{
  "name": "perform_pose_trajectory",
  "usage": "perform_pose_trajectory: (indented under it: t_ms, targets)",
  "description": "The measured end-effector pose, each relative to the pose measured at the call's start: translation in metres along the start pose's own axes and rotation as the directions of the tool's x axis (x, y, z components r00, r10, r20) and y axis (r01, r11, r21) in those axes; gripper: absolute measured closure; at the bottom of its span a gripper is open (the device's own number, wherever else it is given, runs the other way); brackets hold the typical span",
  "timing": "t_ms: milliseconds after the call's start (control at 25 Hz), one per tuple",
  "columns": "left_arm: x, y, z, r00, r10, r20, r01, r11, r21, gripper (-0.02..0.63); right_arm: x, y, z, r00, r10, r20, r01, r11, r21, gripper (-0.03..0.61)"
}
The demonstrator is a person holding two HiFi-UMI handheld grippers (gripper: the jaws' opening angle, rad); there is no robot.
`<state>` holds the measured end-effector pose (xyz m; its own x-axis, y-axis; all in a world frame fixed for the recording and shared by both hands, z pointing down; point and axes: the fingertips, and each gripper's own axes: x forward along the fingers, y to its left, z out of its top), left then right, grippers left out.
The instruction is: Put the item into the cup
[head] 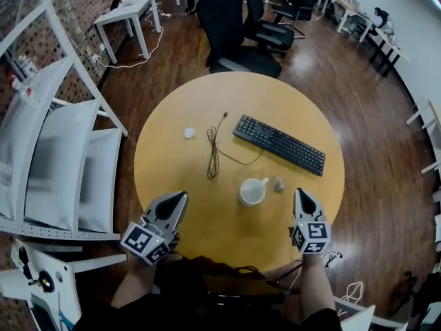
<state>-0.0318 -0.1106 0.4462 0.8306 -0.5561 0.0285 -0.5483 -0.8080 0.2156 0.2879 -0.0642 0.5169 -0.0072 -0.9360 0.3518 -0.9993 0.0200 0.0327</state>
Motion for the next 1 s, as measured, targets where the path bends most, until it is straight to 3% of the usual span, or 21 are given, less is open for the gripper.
perform_pose_trajectory:
  t_ms: [160,360,480,760,1000]
  targets:
    - [-0.01,0.0,-0.006,0.999,0.02,-0.031,-0.02,1.0,0.02,0.621,0.031,-0.008,-0.031,0.995,0.004,-0.096,0.0,0.999,0.037,0.561]
    - [-0.024,0.008,-0.005,0.998,0.053,-0.028,-0.052,0.999,0.014,0.621,0.044,-0.011,-0.032,0.995,-0.035,-0.09,0.04,0.998,0.057,0.542]
    - [-0.031,0.016,-0.001,0.997,0.077,-0.014,-0.077,0.997,0.005,0.621,0.05,-0.004,-0.035,0.995,-0.02,-0.101,0.025,0.999,0.045,0.45]
    - [-0.039,0.026,-0.001,0.994,0.105,-0.011,-0.105,0.994,0.0,0.621,0.069,-0.007,-0.052,0.984,-0.026,-0.175,0.029,0.999,0.013,0.446]
    - [-0.04,0.036,-0.005,0.989,0.15,0.004,-0.15,0.988,-0.026,0.621,0.095,-0.019,-0.085,0.951,-0.014,-0.308,0.01,1.0,-0.012,0.446]
